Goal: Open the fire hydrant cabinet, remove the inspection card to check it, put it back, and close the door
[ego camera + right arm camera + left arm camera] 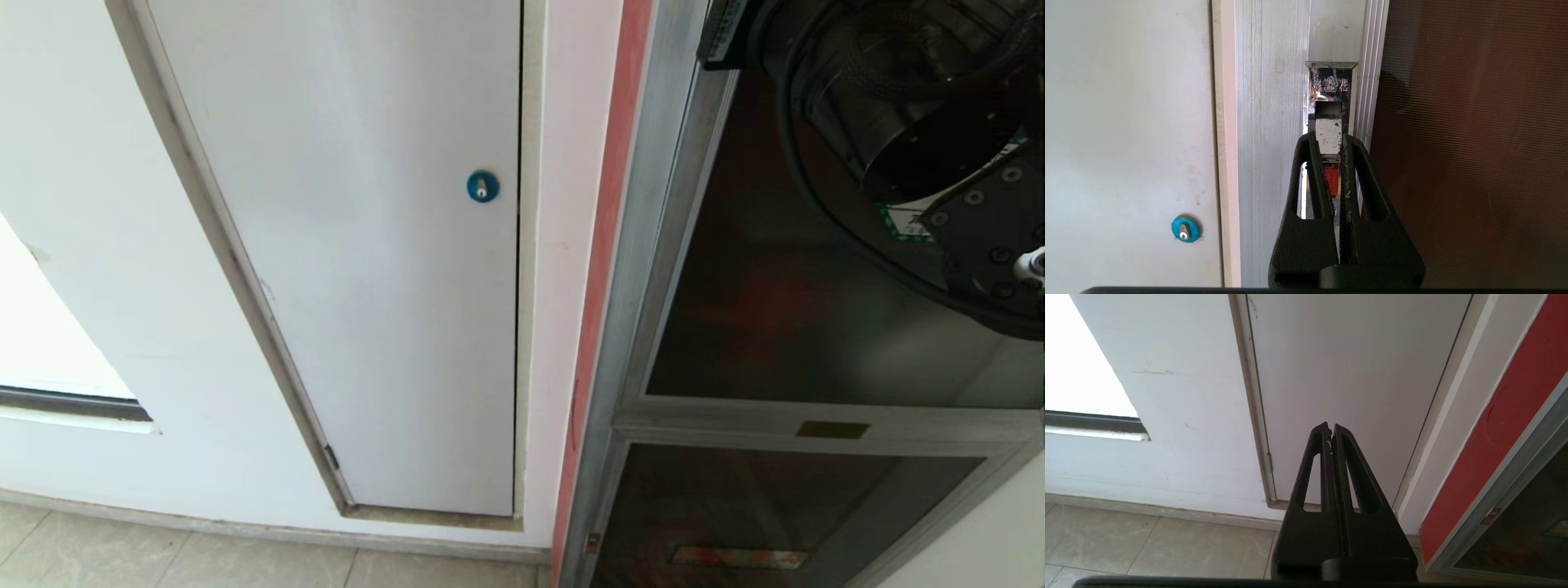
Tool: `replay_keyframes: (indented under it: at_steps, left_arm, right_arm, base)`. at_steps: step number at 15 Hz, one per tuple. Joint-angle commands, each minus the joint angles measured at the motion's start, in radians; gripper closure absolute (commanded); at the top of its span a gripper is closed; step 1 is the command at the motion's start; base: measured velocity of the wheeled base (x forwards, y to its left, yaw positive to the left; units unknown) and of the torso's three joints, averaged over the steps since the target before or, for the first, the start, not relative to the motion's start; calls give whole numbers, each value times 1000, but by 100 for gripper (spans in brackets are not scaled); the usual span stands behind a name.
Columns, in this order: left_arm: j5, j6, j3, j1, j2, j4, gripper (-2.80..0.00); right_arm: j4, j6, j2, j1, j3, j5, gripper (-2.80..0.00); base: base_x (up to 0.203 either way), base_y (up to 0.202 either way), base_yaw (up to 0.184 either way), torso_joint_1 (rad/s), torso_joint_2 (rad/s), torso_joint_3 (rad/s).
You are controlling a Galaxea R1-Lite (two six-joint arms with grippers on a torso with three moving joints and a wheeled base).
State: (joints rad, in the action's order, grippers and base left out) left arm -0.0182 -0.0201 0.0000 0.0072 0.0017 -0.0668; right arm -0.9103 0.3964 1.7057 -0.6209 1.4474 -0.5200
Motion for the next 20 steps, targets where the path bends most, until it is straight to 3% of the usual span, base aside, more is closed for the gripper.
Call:
replay_keyframes:
  at_steps: [1,20]
  left_arm:
    - [0,-1,20,0,0,-1,0]
    - [0,-1,20,0,0,-1,0]
  right_arm:
    - [-11,2,-19,-1,0,-5,0]
    - [-13,2,-124,-13,-98,-8,0]
  base:
    - [0,0,0,0,0,0]
    - [0,0,0,0,0,0]
